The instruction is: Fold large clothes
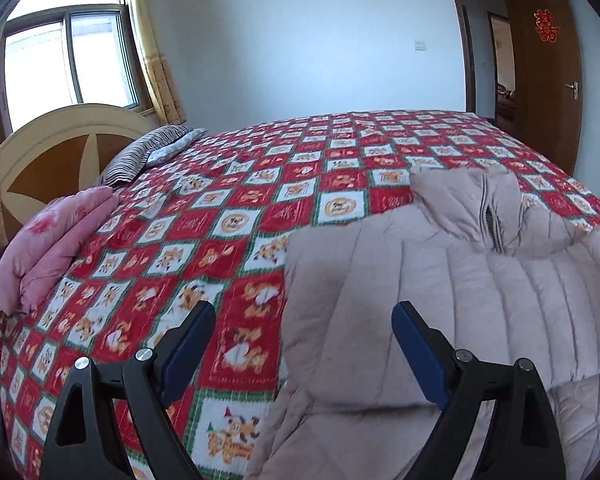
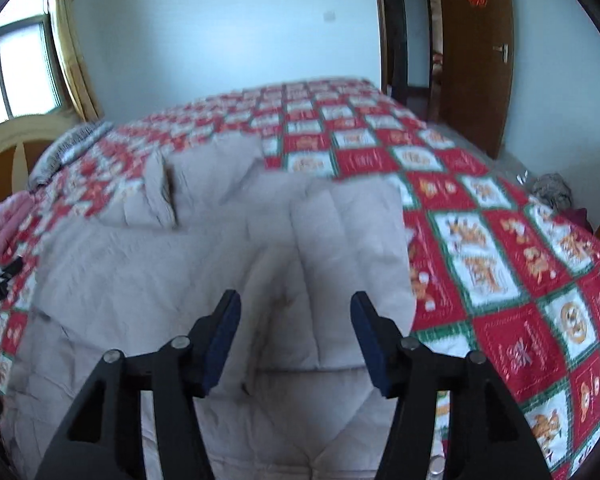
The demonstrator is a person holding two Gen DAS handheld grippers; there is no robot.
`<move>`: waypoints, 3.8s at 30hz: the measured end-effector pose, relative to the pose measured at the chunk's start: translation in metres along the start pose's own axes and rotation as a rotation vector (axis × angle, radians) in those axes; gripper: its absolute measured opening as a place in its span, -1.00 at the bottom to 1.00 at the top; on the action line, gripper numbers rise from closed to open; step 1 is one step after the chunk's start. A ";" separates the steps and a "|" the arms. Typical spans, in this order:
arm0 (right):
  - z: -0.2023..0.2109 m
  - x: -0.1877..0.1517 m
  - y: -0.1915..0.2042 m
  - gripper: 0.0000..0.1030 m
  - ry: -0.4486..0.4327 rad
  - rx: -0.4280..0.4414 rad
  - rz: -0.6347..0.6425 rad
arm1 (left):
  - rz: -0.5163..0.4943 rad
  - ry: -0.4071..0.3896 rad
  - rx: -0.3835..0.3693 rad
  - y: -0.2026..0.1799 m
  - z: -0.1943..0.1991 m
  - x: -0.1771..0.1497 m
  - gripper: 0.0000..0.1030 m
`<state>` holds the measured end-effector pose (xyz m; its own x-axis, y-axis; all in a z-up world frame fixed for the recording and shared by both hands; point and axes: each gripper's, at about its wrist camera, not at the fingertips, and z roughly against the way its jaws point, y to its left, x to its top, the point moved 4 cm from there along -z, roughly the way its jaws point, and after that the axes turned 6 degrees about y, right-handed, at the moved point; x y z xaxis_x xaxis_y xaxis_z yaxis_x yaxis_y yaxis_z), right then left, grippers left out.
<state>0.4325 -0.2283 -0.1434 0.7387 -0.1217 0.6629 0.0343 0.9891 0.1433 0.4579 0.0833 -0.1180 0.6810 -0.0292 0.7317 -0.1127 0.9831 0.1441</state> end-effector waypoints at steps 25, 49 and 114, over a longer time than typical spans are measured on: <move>-0.101 -0.032 0.072 0.17 0.145 -0.015 0.180 | 0.133 0.223 -0.111 -0.022 -0.112 -0.039 0.98; -0.105 -0.014 0.150 0.27 0.134 0.059 0.230 | 0.162 0.232 -0.126 -0.018 -0.116 -0.041 0.99; -0.116 -0.019 0.093 0.43 0.098 0.018 0.175 | 0.126 0.231 -0.227 -0.077 -0.116 0.136 0.98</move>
<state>0.4997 -0.1244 -0.2285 0.7941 0.0615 0.6046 -0.1119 0.9926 0.0461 0.6432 0.0243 -0.1067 0.8206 0.1109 0.5606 -0.0598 0.9923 -0.1089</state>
